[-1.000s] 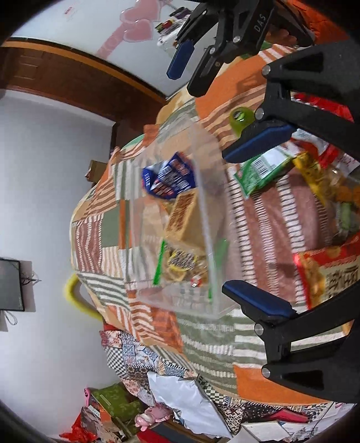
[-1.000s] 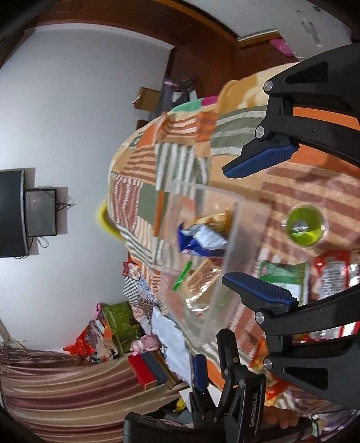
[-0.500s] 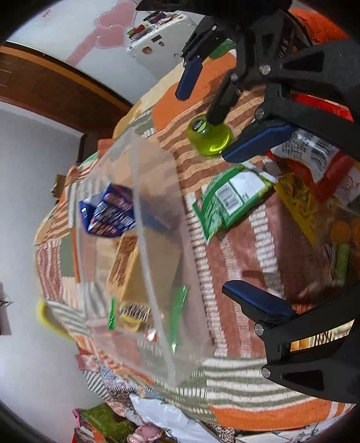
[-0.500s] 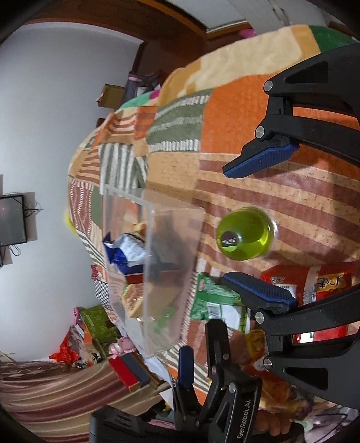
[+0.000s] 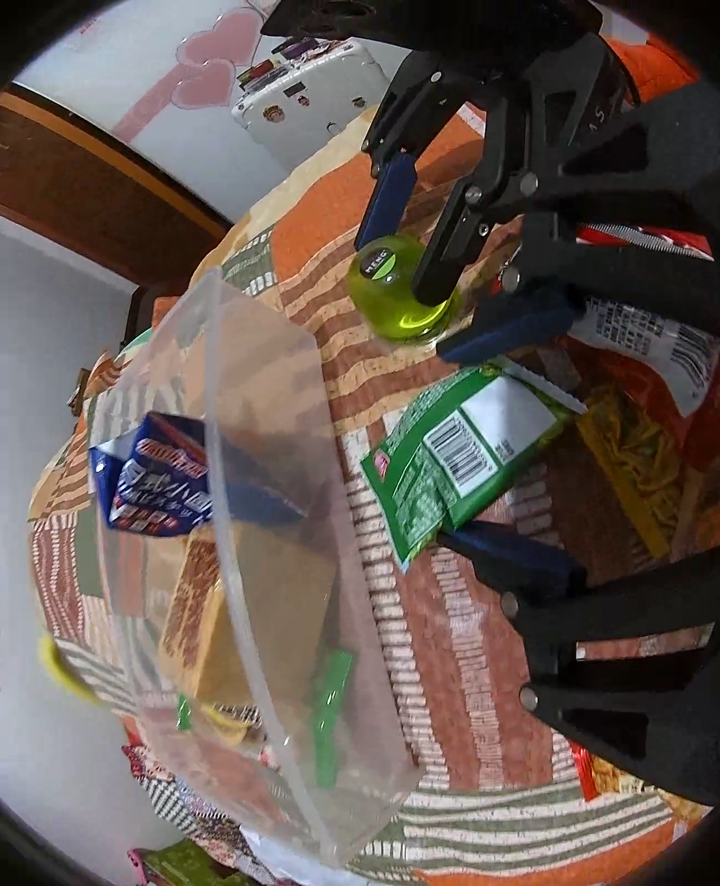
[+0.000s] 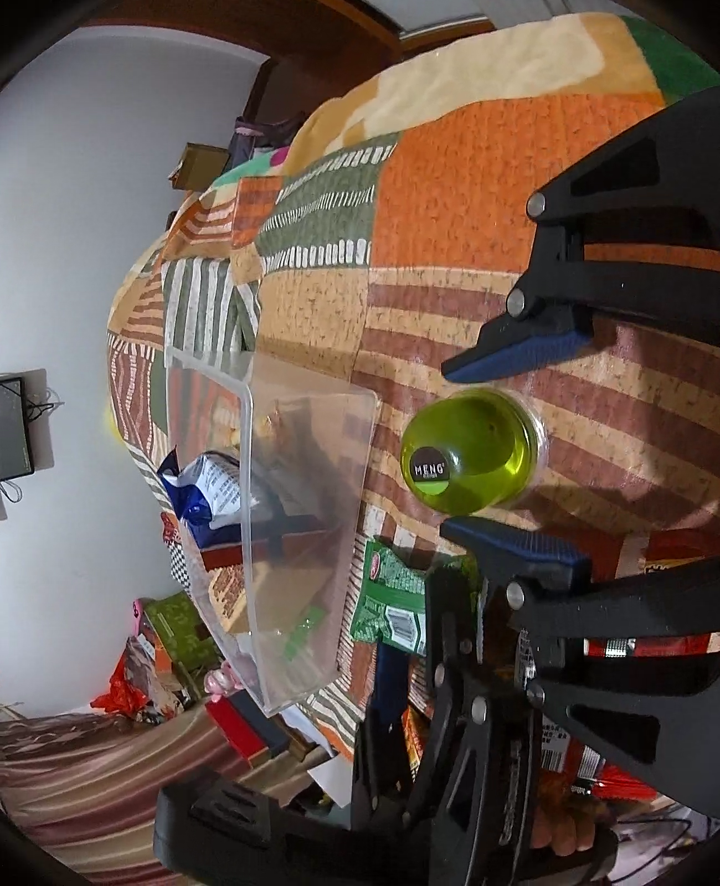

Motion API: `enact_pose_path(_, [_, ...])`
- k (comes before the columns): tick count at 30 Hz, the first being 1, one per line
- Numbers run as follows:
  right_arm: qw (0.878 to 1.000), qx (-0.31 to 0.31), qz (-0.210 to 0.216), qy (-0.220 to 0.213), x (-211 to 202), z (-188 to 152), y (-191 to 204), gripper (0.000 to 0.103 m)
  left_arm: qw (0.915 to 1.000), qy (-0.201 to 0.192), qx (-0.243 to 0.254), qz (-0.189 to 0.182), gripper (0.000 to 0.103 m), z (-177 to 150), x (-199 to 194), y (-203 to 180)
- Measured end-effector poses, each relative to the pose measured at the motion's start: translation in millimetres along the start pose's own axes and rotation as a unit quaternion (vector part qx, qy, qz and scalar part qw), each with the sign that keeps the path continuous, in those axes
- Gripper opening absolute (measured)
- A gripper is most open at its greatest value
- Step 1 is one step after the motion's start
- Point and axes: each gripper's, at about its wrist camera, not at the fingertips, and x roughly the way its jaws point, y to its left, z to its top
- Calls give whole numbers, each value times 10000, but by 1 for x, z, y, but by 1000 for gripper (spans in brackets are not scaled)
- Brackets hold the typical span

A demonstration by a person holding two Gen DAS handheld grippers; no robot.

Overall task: Organize snacks
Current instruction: 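Grasp green snack packet with left tool while right tool grasps green jelly cup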

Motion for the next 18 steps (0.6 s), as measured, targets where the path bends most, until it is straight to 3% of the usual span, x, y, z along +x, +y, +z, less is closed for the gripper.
enact_pose_path(8, [10000, 62, 11, -57, -1, -1, 0, 42, 9998, -49, -77, -198, 35, -2, 3, 0])
enact_pose_path(18, [9997, 75, -65, -205, -13, 2, 2, 42, 9983, -563, -6, -153, 33, -10, -31, -3])
